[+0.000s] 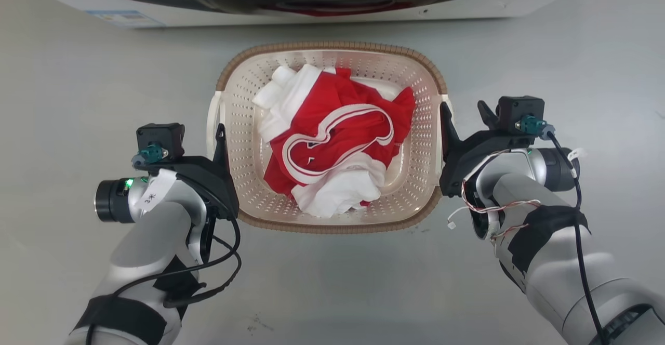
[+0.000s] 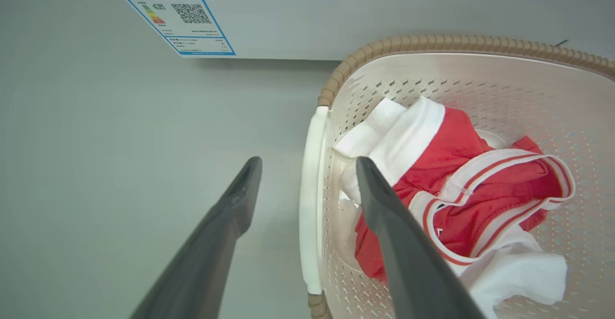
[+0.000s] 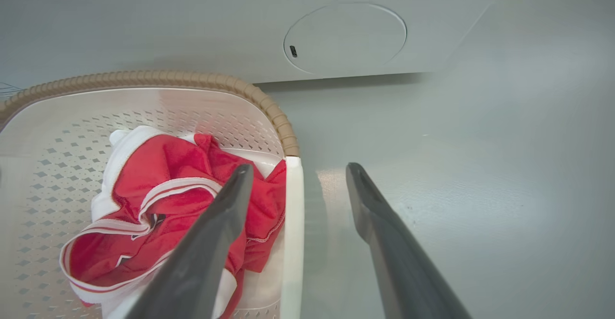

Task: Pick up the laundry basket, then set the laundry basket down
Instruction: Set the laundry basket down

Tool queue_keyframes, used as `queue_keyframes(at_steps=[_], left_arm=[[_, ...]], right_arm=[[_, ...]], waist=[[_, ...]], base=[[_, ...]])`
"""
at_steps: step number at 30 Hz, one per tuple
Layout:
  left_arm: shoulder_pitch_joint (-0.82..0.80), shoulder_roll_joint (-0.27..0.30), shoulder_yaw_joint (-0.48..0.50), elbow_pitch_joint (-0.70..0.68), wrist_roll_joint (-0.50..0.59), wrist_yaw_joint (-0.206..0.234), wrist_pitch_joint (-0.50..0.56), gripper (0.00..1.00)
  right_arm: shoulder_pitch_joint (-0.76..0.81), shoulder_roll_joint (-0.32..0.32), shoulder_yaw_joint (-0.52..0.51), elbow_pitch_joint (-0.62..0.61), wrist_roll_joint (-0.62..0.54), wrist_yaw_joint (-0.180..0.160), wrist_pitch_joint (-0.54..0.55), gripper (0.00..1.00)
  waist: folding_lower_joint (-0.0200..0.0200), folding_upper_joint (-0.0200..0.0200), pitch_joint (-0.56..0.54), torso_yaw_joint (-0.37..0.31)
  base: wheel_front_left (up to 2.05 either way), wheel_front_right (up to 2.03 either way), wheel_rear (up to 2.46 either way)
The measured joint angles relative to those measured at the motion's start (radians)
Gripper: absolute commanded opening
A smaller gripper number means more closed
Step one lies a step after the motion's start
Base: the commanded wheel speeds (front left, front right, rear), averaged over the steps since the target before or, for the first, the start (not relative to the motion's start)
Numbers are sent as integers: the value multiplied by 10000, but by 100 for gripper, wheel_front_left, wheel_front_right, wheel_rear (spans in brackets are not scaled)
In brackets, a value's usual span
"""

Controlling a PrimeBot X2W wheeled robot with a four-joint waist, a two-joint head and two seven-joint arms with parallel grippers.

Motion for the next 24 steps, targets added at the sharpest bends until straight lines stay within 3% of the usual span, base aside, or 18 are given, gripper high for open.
queue_keyframes(at_steps=[12, 24], left_arm=[[796, 121, 244, -368, 105, -31, 0, 100], [2195, 242, 744, -1315, 441, 2, 0, 100]], right_arm=[[644, 8, -293, -142, -178, 35, 0, 100], [1848, -148, -832, -1083, -721, 119, 0, 100]], waist=[[-1, 0, -1383, -72], [-2, -1, -3123, -105]], base=[[0, 0, 0], [0, 0, 0]])
